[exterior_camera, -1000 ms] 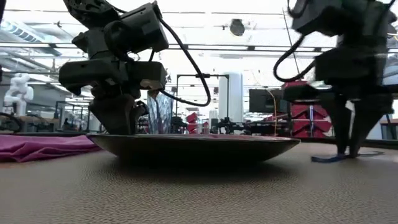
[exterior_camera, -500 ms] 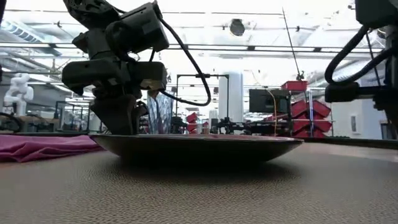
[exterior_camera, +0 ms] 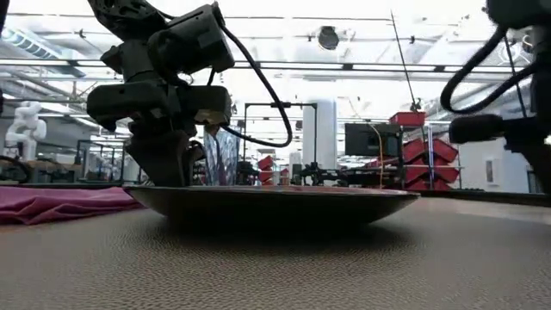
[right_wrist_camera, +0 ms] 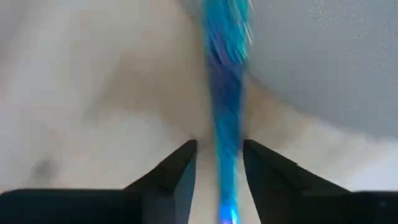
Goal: Set table place
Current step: Put the blue knife on the middle right of the table
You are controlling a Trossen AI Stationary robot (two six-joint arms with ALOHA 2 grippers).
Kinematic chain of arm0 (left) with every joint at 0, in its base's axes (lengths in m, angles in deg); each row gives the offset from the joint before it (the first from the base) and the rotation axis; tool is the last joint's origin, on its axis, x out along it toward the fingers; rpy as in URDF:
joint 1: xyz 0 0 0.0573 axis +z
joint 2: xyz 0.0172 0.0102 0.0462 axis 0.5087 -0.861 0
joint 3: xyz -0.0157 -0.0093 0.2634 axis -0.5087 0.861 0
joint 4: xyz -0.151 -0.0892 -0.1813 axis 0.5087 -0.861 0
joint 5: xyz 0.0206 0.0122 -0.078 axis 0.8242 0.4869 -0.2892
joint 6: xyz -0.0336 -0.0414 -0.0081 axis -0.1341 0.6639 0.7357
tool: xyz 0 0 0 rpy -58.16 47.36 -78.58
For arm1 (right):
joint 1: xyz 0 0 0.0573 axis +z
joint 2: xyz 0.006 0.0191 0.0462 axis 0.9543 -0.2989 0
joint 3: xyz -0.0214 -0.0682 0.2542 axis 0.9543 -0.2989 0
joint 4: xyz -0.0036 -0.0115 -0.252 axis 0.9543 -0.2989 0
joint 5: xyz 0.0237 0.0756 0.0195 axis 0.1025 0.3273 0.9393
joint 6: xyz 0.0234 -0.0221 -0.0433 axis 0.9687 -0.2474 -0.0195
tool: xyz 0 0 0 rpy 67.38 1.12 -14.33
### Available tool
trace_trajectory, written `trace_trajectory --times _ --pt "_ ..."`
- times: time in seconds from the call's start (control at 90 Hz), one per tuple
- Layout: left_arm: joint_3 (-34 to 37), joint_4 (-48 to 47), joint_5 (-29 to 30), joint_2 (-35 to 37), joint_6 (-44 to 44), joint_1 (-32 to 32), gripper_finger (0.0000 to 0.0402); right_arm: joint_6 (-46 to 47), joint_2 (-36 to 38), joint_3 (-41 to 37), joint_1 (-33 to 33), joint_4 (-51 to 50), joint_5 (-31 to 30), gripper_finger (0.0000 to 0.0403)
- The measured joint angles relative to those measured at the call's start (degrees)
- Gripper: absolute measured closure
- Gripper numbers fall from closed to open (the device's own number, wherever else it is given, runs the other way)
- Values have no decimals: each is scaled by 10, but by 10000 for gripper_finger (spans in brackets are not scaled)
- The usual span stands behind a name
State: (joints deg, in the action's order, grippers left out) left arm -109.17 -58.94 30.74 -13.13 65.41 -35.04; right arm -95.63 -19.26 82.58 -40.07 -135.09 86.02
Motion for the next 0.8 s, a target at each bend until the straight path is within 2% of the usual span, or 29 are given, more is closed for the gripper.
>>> trace_trajectory --times 0.244,0.356,0.578,0.8 --pt "0 0 1 0 -2 0 323 47 12 40 -1 -39 -14 279" --pt "0 0 1 0 -7 1 323 117 33 49 -9 -38 -25 279" --pt "2 12 -2 0 -47 6 323 462 71 50 -33 -40 -79 279" --pt "3 75 12 -2 -100 17 323 824 85 50 -14 -44 -134 279"
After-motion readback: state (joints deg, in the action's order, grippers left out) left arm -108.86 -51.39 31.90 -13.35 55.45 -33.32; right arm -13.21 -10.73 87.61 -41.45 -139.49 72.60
